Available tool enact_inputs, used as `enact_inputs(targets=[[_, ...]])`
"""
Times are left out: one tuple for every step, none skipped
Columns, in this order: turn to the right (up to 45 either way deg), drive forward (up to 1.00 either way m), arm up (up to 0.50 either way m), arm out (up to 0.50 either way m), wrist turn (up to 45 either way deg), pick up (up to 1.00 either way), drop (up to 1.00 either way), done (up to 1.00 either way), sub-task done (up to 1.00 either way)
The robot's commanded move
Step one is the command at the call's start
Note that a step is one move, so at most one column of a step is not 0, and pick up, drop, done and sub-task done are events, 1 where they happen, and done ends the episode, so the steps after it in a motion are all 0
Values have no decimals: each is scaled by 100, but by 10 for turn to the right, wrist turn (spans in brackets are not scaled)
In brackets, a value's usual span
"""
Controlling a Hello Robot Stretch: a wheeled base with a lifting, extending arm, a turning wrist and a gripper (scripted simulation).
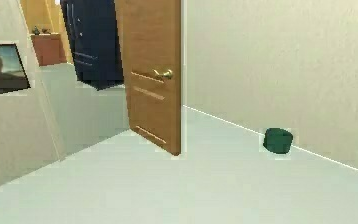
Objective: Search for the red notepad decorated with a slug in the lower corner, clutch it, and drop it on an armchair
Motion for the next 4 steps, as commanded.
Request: enact_inputs(targets=[[-420,0,0,0,0,0,0,0,0],[0,80,0,0,0,0,0,0,0],[-450,0,0,0,0,0,0,0,0],[-450,0,0,0,0,0,0,0,0]])
